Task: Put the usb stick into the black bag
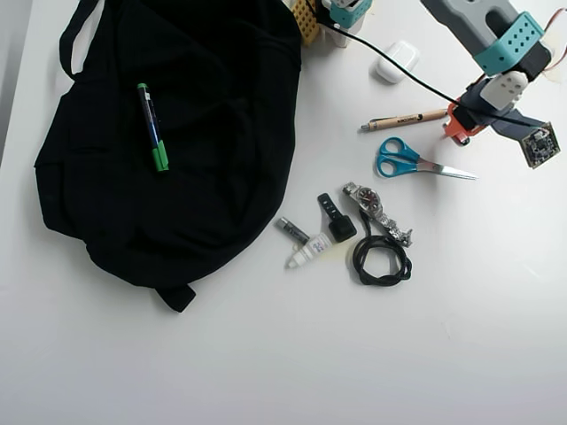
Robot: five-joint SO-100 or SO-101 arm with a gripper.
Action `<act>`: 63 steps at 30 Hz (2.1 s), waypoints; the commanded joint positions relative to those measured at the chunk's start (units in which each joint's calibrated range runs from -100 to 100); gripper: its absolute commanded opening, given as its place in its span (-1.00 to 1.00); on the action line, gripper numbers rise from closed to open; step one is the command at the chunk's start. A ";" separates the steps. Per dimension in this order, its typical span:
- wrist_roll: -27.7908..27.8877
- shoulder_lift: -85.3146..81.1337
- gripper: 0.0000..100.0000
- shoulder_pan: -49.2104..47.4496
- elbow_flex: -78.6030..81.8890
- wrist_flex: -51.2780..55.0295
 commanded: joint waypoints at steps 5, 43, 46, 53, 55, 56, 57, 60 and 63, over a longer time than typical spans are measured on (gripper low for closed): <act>0.52 -5.87 -0.96 7.61 -17.57 5.97; 1.99 -30.85 -0.95 70.58 -24.04 28.62; -3.41 -89.19 -0.95 58.69 53.32 2.35; -3.05 -125.21 -0.94 53.08 103.81 -4.71; -3.05 -125.54 -0.96 53.46 103.81 -2.56; -3.05 -125.54 -0.96 53.53 103.81 -2.56; -3.05 -125.54 -0.95 53.53 103.81 -2.56; -3.10 -125.62 -0.94 52.71 102.73 -2.82; -2.94 -125.62 -0.94 50.16 102.02 0.63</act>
